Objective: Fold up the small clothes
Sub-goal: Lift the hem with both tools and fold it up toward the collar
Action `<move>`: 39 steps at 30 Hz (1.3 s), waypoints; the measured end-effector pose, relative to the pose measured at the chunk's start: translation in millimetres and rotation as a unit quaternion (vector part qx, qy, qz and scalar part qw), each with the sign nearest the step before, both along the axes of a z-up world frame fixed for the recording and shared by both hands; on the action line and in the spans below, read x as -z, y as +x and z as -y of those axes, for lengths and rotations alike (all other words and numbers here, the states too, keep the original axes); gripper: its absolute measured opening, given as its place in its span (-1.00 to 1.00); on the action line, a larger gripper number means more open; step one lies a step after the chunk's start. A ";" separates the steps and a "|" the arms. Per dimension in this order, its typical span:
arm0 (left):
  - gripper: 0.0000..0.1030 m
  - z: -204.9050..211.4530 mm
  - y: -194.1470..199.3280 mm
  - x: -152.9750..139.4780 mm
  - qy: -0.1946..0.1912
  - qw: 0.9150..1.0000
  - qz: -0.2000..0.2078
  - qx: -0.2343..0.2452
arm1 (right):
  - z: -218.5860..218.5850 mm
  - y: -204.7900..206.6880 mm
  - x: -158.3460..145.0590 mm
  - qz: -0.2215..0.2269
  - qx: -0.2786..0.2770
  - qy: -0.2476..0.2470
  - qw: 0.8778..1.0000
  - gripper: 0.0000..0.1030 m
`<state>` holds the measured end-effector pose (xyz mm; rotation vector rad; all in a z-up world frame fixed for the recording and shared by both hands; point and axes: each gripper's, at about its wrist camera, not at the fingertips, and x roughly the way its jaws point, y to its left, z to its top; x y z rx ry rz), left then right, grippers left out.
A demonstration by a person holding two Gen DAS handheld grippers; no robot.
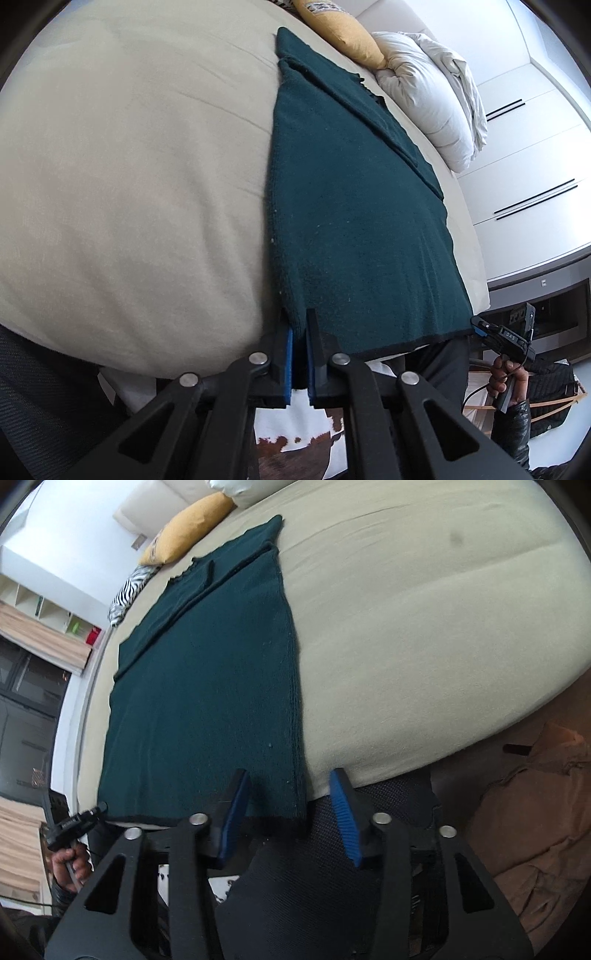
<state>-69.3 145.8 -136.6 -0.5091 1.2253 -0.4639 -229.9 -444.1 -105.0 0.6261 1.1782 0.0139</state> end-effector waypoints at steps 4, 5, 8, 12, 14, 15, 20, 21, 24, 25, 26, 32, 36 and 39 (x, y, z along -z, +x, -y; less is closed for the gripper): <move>-0.88 -1.1 -1.1 -3.8 -0.004 1.000 0.007 0.003 | -6.9 6.4 2.1 -0.012 -0.026 -0.006 1.000 -0.78; -0.88 -2.5 -1.4 -5.1 -0.007 1.000 0.009 0.004 | -8.6 7.1 2.0 -0.010 -0.030 -0.004 1.000 -0.84; -0.89 -6.7 -0.8 -14.9 -0.035 0.999 0.015 -0.002 | -10.8 5.4 -1.7 0.009 -0.024 0.008 1.000 -0.87; -0.89 -14.5 3.5 -39.5 -0.085 0.996 0.035 -0.019 | -7.1 4.0 -19.0 0.065 -0.003 0.051 0.997 -0.87; -0.89 -16.2 7.9 -54.0 -0.106 0.993 0.051 -0.028 | -3.5 6.9 -31.3 0.093 0.008 0.069 0.993 -0.87; -0.89 -17.1 10.7 -60.0 -0.115 0.991 0.058 -0.032 | -0.7 9.4 -37.1 0.110 0.015 0.082 0.991 -0.87; -0.89 -19.0 38.7 -78.8 -0.176 0.980 0.071 -0.057 | 11.9 35.6 -56.9 0.164 0.051 0.124 0.977 -0.87; -0.89 -19.8 44.6 -79.8 -0.187 0.978 0.070 -0.062 | 12.6 42.5 -58.7 0.169 0.059 0.127 0.976 -0.87; -0.89 -19.9 63.5 -84.1 -0.198 0.974 0.077 -0.077 | 17.2 63.6 -63.9 0.188 0.076 0.141 0.969 -0.87; -0.89 -20.7 71.8 -84.1 -0.206 0.972 0.077 -0.084 | 18.6 71.8 -66.2 0.194 0.080 0.141 0.967 -0.87; -0.89 -21.6 77.9 -83.9 -0.213 0.970 0.075 -0.089 | 21.2 82.2 -68.6 0.199 0.085 0.140 0.966 -0.87; -0.89 -22.1 121.4 -78.5 -0.226 0.965 0.068 -0.117 | 40.3 134.7 -71.3 0.213 0.111 0.148 0.960 -0.87; -0.89 -23.2 151.6 -77.4 -0.227 0.963 0.068 -0.125 | 48.5 168.3 -73.3 0.220 0.114 0.133 0.960 -0.87; -0.89 -20.7 177.1 -76.8 -0.226 0.963 0.072 -0.132 | 54.4 195.1 -71.7 0.222 0.123 0.123 0.959 -0.87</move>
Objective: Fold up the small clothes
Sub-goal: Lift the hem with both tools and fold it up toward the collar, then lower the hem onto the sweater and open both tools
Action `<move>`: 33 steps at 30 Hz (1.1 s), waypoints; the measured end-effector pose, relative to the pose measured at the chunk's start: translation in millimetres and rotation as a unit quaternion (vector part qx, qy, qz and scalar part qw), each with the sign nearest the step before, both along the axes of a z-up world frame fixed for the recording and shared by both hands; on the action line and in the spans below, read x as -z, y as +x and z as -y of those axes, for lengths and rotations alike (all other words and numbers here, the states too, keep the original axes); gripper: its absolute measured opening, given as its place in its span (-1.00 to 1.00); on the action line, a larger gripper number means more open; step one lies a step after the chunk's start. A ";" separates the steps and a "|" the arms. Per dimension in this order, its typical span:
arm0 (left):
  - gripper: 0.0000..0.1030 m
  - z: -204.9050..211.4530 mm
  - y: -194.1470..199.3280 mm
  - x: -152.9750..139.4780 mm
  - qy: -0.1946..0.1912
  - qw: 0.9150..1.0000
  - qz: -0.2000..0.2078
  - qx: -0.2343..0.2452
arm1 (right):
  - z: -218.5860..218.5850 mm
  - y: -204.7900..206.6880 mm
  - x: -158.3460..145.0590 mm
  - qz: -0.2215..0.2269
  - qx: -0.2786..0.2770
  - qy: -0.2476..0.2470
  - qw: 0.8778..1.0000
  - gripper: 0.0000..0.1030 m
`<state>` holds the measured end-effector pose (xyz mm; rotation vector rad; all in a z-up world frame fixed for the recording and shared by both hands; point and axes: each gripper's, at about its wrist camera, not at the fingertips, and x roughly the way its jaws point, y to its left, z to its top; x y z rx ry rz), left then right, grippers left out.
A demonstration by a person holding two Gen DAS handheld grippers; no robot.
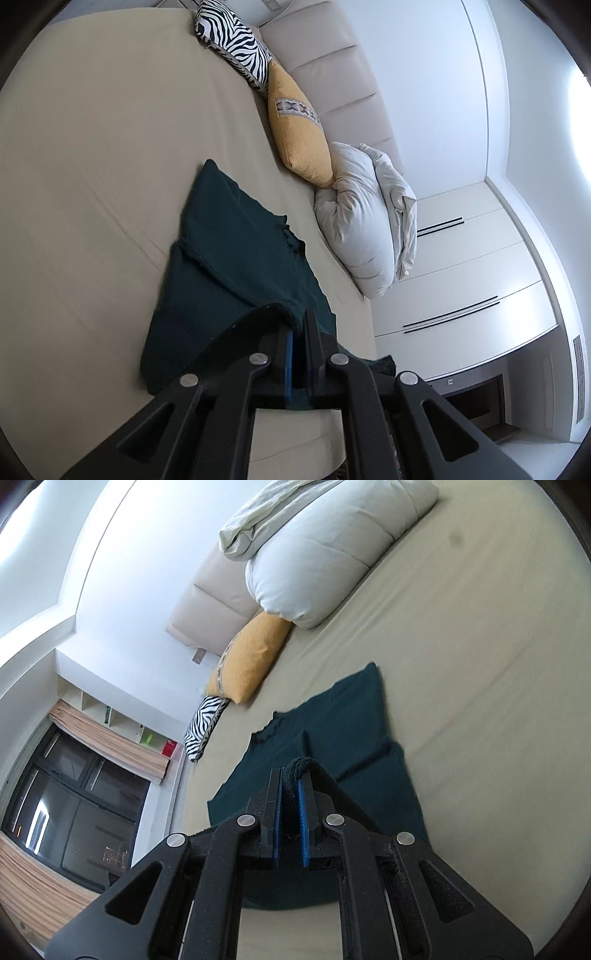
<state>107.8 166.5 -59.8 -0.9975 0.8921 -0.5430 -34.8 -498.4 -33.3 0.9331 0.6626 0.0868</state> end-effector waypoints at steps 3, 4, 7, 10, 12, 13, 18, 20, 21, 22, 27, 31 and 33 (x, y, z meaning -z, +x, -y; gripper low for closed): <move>-0.89 6.0 26.2 0.9 0.005 1.000 0.001 0.000 | 5.2 30.1 4.3 -0.001 0.008 -0.004 1.000 -0.87; -0.89 8.5 33.9 1.3 0.010 1.000 0.003 0.000 | 6.2 38.6 5.4 -0.001 0.008 -0.006 1.000 -0.87; -0.89 15.0 60.2 5.2 0.018 1.000 0.001 -0.003 | 8.1 66.4 9.8 -0.006 0.014 -0.018 1.000 -0.87; -0.89 20.4 82.5 8.6 0.026 1.000 0.003 -0.001 | 11.8 91.1 18.4 -0.010 0.020 -0.017 1.000 -0.87; -0.89 23.0 95.9 9.7 0.031 1.000 0.004 -0.002 | 14.3 105.2 23.8 -0.012 0.023 -0.017 1.000 -0.87; -0.89 23.3 101.3 10.0 0.031 0.999 0.005 -0.002 | 15.6 113.0 26.4 -0.013 0.025 -0.018 0.999 -0.87; -0.89 29.8 143.6 16.1 0.042 0.999 0.004 -0.006 | 25.7 154.3 37.2 -0.019 0.033 -0.018 0.999 -0.87; -0.89 32.0 158.7 19.4 0.047 0.999 0.003 -0.008 | 28.9 175.8 42.3 -0.024 0.035 -0.022 0.999 -0.87; -0.89 33.8 167.5 22.1 0.052 0.999 0.002 -0.010 | 30.5 187.5 45.2 -0.027 0.036 -0.025 0.999 -0.87; -0.89 35.9 177.4 26.7 0.056 0.998 0.000 -0.012 | 31.3 198.7 47.8 -0.030 0.035 -0.029 0.999 -0.87; -0.87 38.7 216.1 60.3 0.088 0.995 -0.025 -0.029 | 36.3 250.9 72.3 -0.061 0.032 -0.043 0.997 -0.87; -0.63 47.8 241.9 93.4 0.118 0.990 -0.070 -0.016 | 45.9 290.5 108.7 -0.112 0.043 -0.043 0.992 -0.71; -0.40 49.3 235.6 91.3 0.121 0.991 -0.058 -0.007 | 52.9 297.1 122.0 -0.126 0.059 -0.039 0.989 -0.06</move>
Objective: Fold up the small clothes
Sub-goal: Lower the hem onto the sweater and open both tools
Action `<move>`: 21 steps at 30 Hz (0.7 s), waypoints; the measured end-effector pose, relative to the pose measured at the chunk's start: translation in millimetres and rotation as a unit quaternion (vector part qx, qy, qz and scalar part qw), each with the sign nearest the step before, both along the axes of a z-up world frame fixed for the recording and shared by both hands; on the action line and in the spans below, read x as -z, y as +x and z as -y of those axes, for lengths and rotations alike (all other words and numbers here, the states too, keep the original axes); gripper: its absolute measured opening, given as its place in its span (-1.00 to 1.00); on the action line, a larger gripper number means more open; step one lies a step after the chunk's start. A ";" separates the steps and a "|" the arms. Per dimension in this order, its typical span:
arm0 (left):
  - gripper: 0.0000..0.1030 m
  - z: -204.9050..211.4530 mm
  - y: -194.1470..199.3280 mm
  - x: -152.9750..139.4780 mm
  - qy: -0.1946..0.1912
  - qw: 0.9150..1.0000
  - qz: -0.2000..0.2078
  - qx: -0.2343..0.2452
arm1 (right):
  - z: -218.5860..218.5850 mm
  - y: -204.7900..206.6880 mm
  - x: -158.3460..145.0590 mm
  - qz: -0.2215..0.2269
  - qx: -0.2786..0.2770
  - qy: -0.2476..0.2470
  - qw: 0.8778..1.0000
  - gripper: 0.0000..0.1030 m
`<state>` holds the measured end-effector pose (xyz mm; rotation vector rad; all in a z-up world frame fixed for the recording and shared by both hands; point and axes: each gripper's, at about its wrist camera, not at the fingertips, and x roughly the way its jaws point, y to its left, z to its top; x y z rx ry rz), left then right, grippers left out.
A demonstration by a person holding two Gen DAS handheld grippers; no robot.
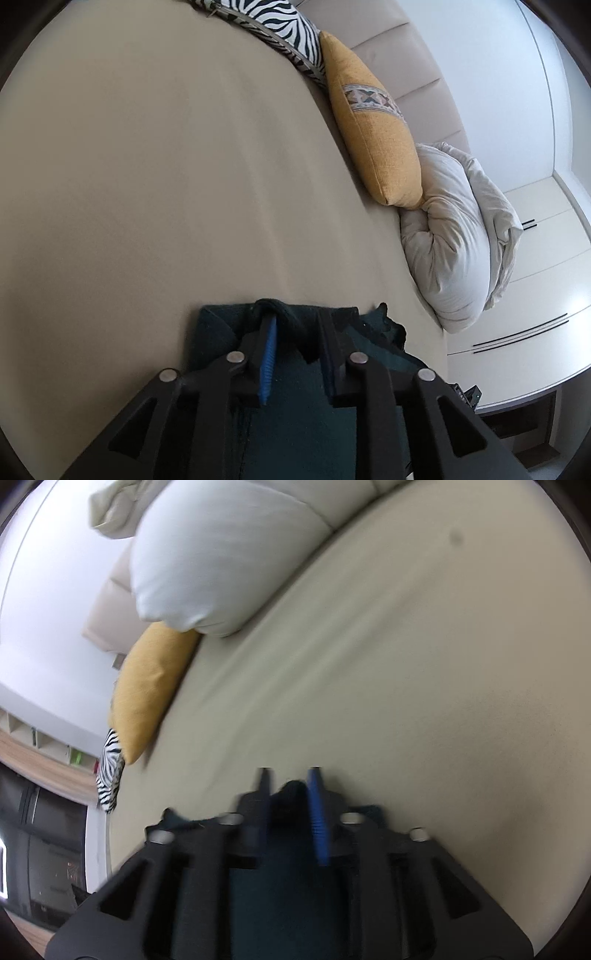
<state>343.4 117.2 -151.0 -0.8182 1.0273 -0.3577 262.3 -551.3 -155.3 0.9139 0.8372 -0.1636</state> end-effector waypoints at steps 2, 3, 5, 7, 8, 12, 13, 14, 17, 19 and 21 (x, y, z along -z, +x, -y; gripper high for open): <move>-0.06 -1.7 -10.7 -10.4 0.007 1.000 0.016 0.001 | 5.9 -5.0 3.4 0.022 0.012 0.018 1.000 -0.03; 0.11 -4.5 -16.6 -15.8 0.007 1.000 0.022 -0.005 | 6.3 -7.6 1.6 0.023 0.014 0.009 1.000 -0.02; 0.23 -8.3 -25.2 -25.9 0.019 0.999 0.032 -0.011 | 8.5 -16.0 -3.7 0.025 0.020 -0.010 0.999 -0.02; 0.26 -11.2 -33.6 -32.7 0.031 0.999 0.037 -0.013 | 7.6 -24.1 -8.8 0.028 0.017 -0.016 0.999 0.00; 0.26 -12.5 -38.3 -35.7 0.035 0.998 0.040 -0.014 | 4.5 -27.9 -13.7 0.025 0.011 -0.029 0.999 0.00; 0.26 -11.4 -66.4 -42.8 0.048 0.997 0.056 -0.008 | -24.8 -47.9 -33.8 0.028 -0.026 -0.071 0.997 0.01; 0.26 -9.1 -75.1 -43.1 0.053 0.997 0.058 -0.003 | -38.6 -55.2 -38.2 0.028 -0.048 -0.092 0.994 0.01; 0.26 -6.1 -83.9 -42.4 0.060 0.996 0.059 0.002 | -48.2 -57.9 -40.5 0.023 -0.060 -0.113 0.992 0.01; 0.26 -0.2 -113.4 -38.9 0.090 0.994 0.063 0.011 | -77.3 -66.7 -43.0 0.002 -0.093 -0.185 0.978 0.01; 0.26 0.0 -132.4 -36.6 0.102 0.992 0.067 0.010 | -85.9 -85.0 -41.6 -0.004 -0.106 -0.210 0.972 0.01; 0.26 -0.4 -147.0 -32.3 0.112 0.991 0.071 0.011 | -94.8 -95.6 -41.1 -0.007 -0.114 -0.232 0.966 0.01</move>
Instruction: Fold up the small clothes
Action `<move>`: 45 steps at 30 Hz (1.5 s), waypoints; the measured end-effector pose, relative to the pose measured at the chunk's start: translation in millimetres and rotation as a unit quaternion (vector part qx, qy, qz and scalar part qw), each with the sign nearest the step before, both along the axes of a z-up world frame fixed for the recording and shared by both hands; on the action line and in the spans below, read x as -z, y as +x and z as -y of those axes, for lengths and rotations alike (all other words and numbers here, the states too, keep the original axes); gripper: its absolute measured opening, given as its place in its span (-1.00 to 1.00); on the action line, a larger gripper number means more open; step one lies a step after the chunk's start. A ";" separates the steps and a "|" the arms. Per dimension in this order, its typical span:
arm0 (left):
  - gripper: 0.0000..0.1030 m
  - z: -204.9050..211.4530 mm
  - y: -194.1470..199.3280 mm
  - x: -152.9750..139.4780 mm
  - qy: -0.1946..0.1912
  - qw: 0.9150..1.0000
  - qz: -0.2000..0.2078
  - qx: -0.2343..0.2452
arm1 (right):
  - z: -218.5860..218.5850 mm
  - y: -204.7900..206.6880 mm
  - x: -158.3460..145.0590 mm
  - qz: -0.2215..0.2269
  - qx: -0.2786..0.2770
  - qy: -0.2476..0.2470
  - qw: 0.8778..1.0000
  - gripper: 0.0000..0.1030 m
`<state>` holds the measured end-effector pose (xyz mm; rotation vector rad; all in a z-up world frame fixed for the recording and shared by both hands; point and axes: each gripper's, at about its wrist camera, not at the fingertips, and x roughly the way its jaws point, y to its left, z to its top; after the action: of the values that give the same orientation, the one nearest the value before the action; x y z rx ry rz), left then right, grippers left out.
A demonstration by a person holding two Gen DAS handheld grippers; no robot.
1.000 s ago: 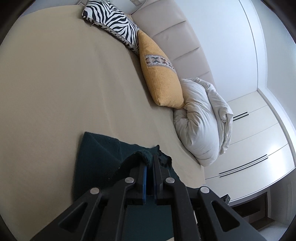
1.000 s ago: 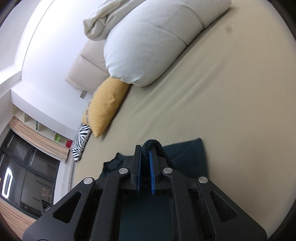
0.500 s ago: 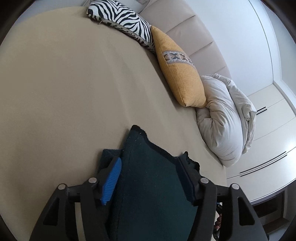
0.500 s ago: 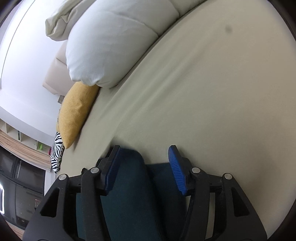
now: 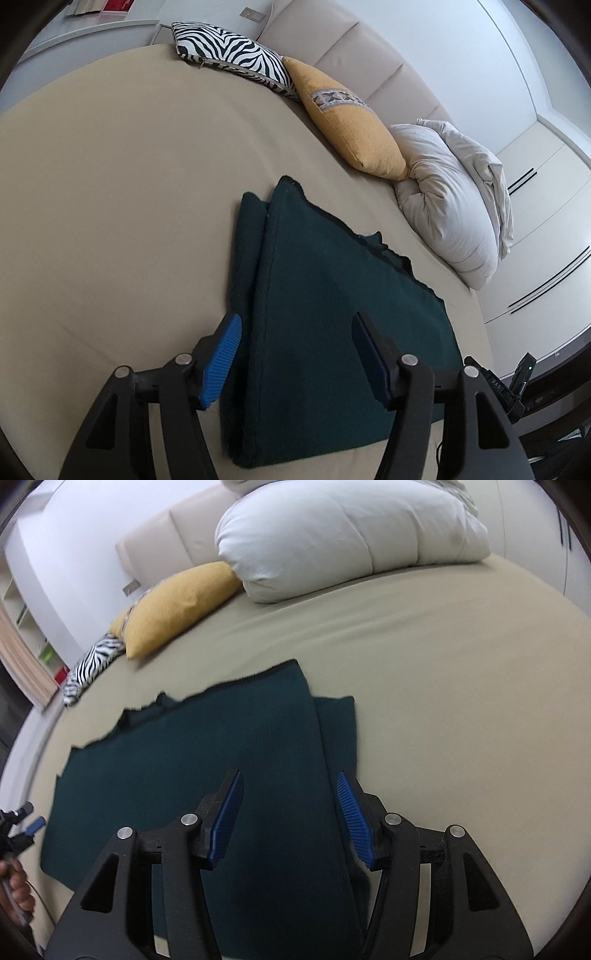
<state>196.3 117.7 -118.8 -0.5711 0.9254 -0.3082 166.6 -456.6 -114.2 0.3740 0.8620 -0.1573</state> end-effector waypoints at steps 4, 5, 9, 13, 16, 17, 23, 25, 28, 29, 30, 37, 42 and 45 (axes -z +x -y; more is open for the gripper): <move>0.08 3.1 -19.5 12.9 0.033 0.999 -0.004 0.002 | 0.3 -28.2 6.0 -0.008 0.002 0.006 1.000 0.01; 0.05 4.2 -22.3 13.9 0.037 0.999 -0.004 0.002 | 2.0 -35.0 7.9 -0.011 0.005 0.010 1.000 0.01; -0.02 10.5 -27.8 17.4 0.070 0.997 0.002 0.012 | 8.4 -66.4 10.0 -0.006 -0.004 0.022 1.000 0.01; -0.35 12.5 -30.1 16.9 0.090 0.996 0.007 0.008 | 5.1 -80.7 10.8 -0.012 -0.018 0.018 1.000 -0.03; -0.52 13.1 -33.7 15.2 0.104 0.994 0.011 0.009 | 5.0 -88.9 7.6 -0.009 -0.023 0.010 1.000 -0.03; -0.54 13.1 -34.5 15.1 0.106 0.994 0.012 0.009 | 5.3 -90.4 6.4 -0.007 -0.023 0.009 1.000 -0.03; -0.78 18.7 -37.9 12.2 0.124 0.992 0.021 0.015 | 4.1 -89.4 7.7 -0.018 -0.033 0.004 0.999 -0.38; -0.81 19.0 -37.9 12.7 0.126 0.992 0.021 0.016 | 5.1 -89.8 8.6 -0.018 -0.032 0.003 0.999 -0.50; -0.84 18.4 -37.1 13.2 0.124 0.992 0.021 0.016 | 8.5 -88.7 11.5 -0.024 -0.030 -0.003 0.999 -0.79; -0.84 18.3 -37.6 12.9 0.125 0.992 0.022 0.016 | 10.0 -89.2 12.0 -0.024 -0.029 -0.001 0.999 -0.88; -0.86 18.1 -38.2 12.6 0.125 0.992 0.024 0.017 | 12.0 -90.1 12.5 -0.026 -0.027 0.001 0.999 -0.89; -0.88 22.1 -50.9 3.4 0.137 0.989 0.037 0.032 | 14.2 -99.0 4.9 -0.018 -0.018 0.007 1.000 -0.91; -0.88 15.7 -55.6 14.2 0.132 0.991 0.021 0.032 | 16.7 -113.2 -0.5 -0.014 -0.013 0.025 1.000 -0.91; -0.87 12.8 -52.3 24.3 0.123 0.992 0.006 0.034 | 16.4 -121.3 7.1 -0.024 -0.011 0.024 0.999 -0.91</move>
<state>144.0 104.9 -143.1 -0.3102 0.9570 -0.2535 45.3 -473.0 -121.4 0.4059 0.9188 -0.1253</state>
